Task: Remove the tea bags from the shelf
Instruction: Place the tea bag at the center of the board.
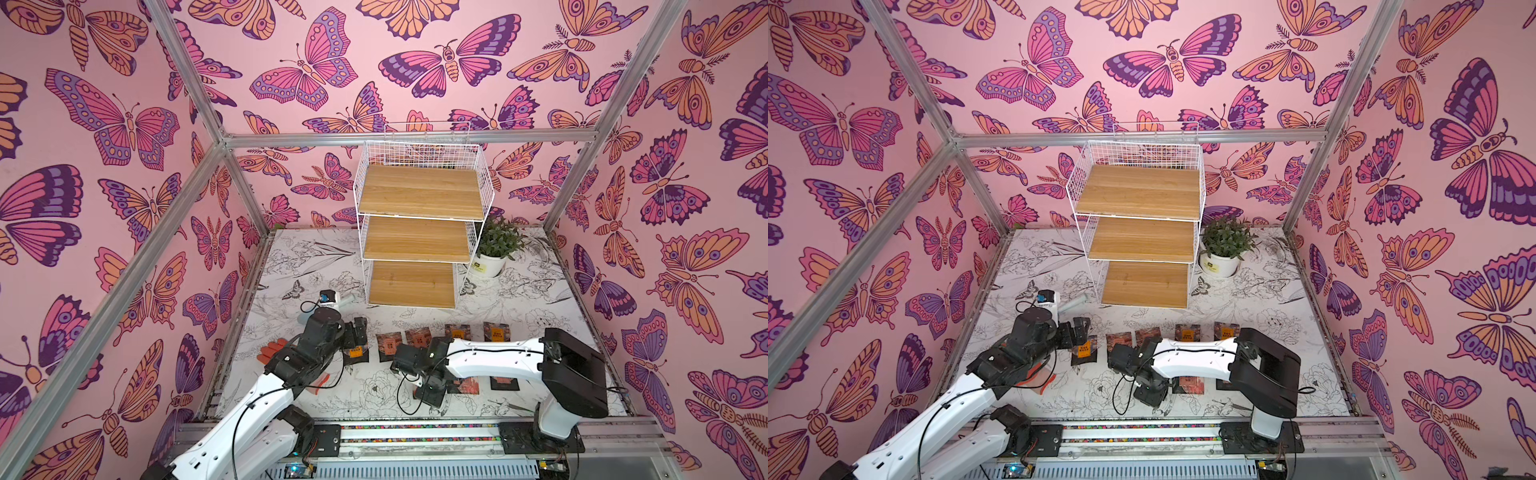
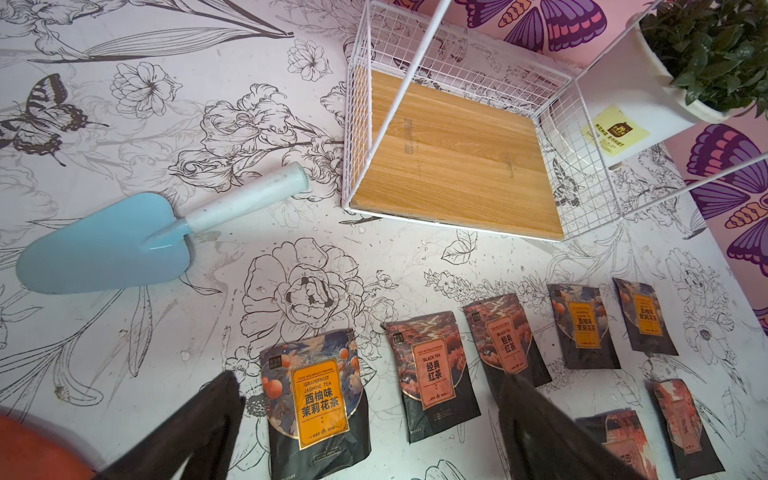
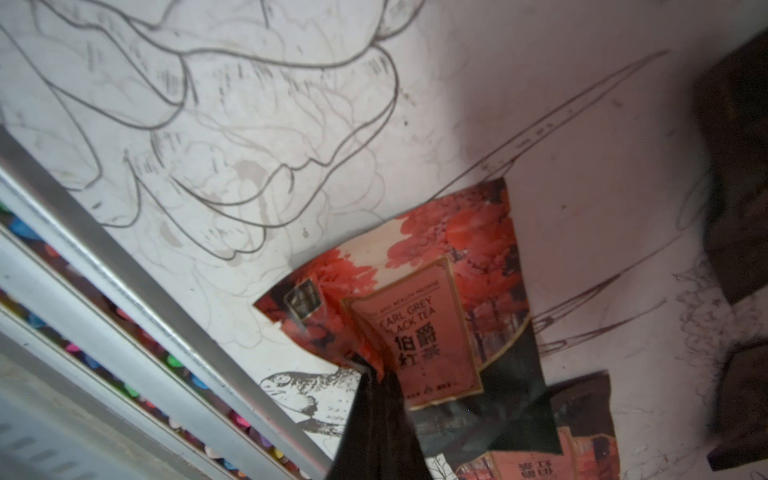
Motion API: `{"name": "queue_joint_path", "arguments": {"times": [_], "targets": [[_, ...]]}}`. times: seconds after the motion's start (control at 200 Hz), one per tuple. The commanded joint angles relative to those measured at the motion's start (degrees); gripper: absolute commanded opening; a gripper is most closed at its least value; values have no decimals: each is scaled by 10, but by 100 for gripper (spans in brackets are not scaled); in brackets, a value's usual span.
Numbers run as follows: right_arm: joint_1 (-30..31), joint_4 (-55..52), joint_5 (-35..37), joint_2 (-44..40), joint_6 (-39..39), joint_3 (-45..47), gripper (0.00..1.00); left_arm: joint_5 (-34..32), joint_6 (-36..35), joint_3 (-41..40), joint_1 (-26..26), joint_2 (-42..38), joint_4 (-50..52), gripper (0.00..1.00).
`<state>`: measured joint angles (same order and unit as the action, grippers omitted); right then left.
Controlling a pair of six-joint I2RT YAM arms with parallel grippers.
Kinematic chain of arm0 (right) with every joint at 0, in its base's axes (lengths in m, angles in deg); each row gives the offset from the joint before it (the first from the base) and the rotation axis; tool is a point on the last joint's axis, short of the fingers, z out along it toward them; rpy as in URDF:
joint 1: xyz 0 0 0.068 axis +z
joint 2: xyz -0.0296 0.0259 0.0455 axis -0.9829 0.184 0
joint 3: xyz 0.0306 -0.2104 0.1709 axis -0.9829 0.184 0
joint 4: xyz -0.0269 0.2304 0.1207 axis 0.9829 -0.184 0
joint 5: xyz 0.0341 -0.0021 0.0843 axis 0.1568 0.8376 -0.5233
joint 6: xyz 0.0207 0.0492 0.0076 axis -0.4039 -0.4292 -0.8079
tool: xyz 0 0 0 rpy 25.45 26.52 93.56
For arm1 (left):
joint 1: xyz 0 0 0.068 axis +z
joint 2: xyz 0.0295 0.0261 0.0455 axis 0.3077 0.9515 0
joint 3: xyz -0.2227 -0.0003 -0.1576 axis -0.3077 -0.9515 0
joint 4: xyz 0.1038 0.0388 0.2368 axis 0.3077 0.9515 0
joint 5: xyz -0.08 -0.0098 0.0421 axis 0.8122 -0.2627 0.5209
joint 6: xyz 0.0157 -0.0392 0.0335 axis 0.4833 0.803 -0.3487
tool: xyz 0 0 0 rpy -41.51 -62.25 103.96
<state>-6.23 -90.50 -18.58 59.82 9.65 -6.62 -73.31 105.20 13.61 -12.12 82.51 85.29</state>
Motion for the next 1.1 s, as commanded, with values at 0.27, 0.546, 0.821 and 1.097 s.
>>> {"name": "queue_joint_path", "arguments": {"times": [0.27,0.546,0.821,1.097], "targets": [[-8,12,17,24,25,-27,0,-12,7,8,-5,4,12,99],[-11,9,31,21,26,-24,13,-14,7,8,-6,5,11,99],[-11,-8,41,-11,20,-28,41,-17,9,7,-11,-1,12,100],[-10,-39,78,-75,7,-46,46,-18,9,10,-14,0,12,100]]}}
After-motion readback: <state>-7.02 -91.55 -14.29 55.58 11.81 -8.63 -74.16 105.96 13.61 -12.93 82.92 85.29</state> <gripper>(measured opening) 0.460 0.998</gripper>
